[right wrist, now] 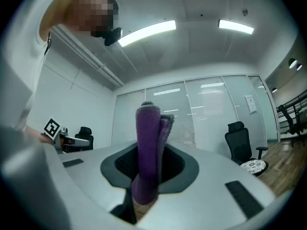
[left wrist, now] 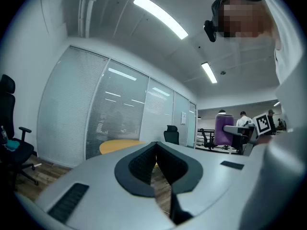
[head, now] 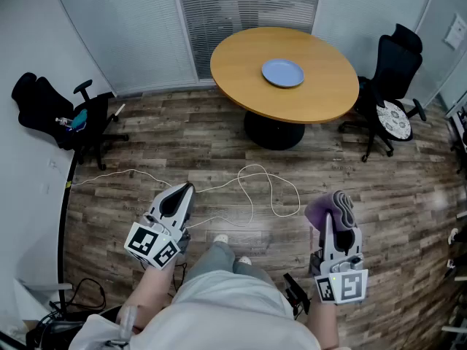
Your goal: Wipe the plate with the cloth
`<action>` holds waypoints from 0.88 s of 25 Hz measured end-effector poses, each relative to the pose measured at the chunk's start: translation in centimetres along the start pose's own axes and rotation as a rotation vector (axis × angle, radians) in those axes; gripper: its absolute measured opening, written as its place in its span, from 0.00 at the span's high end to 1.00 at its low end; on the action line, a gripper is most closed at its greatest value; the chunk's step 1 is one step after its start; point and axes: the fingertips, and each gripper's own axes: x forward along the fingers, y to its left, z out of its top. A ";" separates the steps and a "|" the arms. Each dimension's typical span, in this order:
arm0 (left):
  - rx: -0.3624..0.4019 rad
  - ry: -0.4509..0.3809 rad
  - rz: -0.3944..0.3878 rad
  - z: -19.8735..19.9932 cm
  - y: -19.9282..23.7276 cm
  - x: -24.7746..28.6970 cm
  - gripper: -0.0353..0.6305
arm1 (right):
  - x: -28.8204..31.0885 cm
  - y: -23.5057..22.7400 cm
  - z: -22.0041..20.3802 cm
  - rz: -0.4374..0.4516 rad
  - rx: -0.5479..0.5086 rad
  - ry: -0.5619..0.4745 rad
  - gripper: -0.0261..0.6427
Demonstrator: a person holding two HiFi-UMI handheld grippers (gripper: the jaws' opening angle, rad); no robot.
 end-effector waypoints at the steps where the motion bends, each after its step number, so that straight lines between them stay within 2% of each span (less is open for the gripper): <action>1: 0.013 -0.006 0.005 0.2 -0.2 0.1 0.93 | 0.2 0.1 0.0 0.006 -0.016 0.001 0.83; 6: 0.152 -0.040 -0.002 2.2 -2.2 1.0 0.93 | 1.0 0.0 -0.5 0.021 -0.061 0.020 0.83; 10: 0.140 -0.070 -0.001 3.1 -2.0 1.2 0.93 | 0.9 -0.2 -0.5 0.014 -0.066 0.030 0.83; 22: 0.130 -0.039 -0.023 2.3 -0.6 3.8 0.93 | 2.3 -1.9 0.1 -0.030 -0.091 0.018 0.83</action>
